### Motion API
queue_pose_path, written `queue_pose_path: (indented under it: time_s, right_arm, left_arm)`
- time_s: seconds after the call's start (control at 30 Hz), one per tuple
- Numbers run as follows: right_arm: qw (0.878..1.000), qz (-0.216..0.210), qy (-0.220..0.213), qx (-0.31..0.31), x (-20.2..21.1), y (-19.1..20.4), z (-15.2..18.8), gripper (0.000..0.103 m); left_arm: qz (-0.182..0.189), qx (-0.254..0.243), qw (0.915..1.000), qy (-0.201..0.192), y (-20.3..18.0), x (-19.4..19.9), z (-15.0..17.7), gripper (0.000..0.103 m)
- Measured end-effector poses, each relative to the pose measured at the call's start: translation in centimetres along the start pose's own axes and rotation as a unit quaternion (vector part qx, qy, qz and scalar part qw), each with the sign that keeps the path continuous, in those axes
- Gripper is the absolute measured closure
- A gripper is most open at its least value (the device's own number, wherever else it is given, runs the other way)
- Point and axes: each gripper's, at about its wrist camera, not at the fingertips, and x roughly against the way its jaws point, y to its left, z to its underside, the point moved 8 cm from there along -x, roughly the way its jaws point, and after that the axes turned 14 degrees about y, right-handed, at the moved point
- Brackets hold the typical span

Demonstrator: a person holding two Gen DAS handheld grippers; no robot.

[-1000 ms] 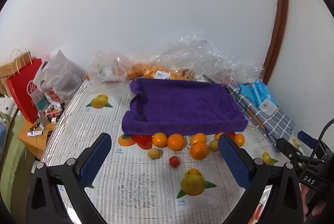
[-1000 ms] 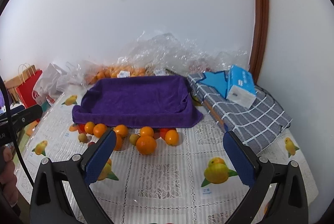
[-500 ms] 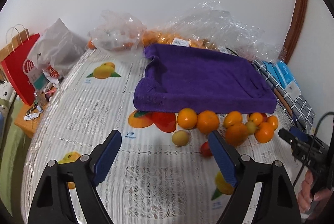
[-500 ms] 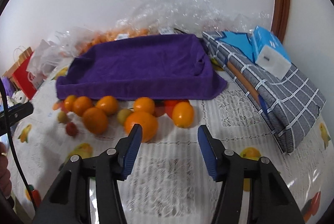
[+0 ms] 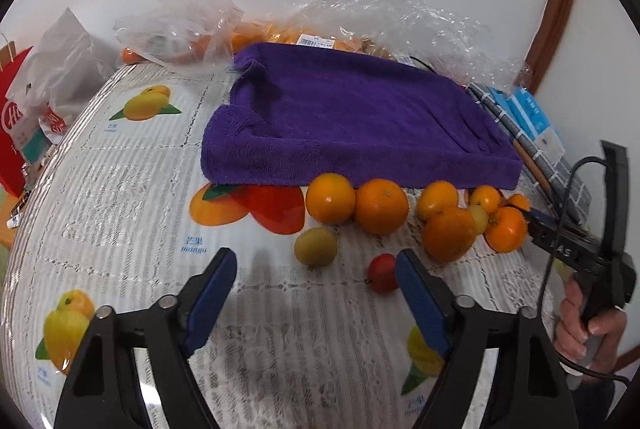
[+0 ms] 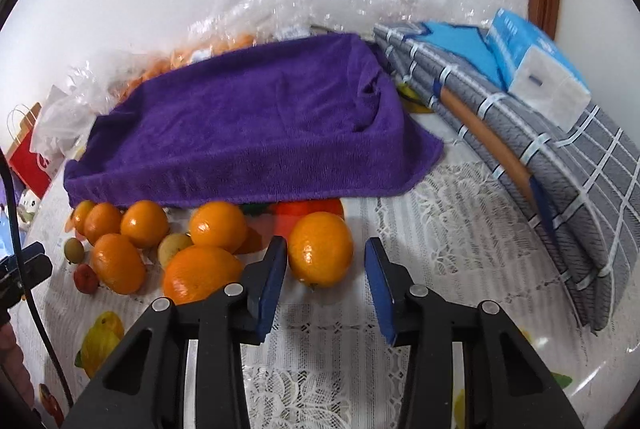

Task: Organize fruits
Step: 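Reach toward the fruit row while the left tool closes on a small yellow-green fruit, then lift the yellow-green fruit with the left tool while the right tool grasps an orange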

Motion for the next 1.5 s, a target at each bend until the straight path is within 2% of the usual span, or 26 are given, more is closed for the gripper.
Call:
queue_pose_path:
  time_s: [0.07,0.1,0.17,0.23,0.4,0.57,0.8,1.2,1.5]
  right_arm:
    - [1.000,-0.007,0.000,0.001,0.0,0.1,0.1,0.071]
    - [1.000,-0.009,-0.001,0.000,0.0,0.0,0.1,0.071]
    - [1.000,-0.011,-0.003,-0.002,0.1,-0.1,0.1,0.071]
    - [1.000,-0.011,-0.006,-0.001,0.2,0.0,0.2,0.071]
    - [1.000,0.001,-0.016,0.013,0.7,0.5,0.3,0.071]
    - [1.000,0.000,-0.005,0.013,0.2,0.4,0.3,0.071]
    - [1.000,-0.005,-0.026,0.016,0.9,0.6,0.3,0.071]
    - [0.999,-0.017,-0.042,0.014,1.5,0.6,0.2,0.071]
    - [0.997,-0.020,-0.067,0.014,2.6,0.7,0.3,0.071]
  left_arm:
    - [0.001,0.003,1.0000,0.006,0.1,-0.8,-0.2,0.037]
    - [0.004,0.005,0.9999,0.011,0.2,-1.1,-0.3,0.044]
    - [0.013,0.011,0.9997,0.020,0.4,-1.9,-0.4,0.051]
    - [0.011,0.008,0.9998,0.011,0.5,-2.0,-0.5,0.056]
    - [0.024,-0.009,0.9997,0.000,0.2,-2.3,-0.6,0.078]
    - [0.092,0.010,0.9957,-0.004,0.6,-2.1,-0.7,0.078]
    - [0.121,0.025,0.9911,-0.049,0.8,-0.4,-0.8,0.078]
    - [0.134,0.016,0.9886,-0.067,0.0,0.1,-1.4,0.078]
    - [0.124,0.017,0.9892,-0.077,0.0,0.6,-1.4,0.078]
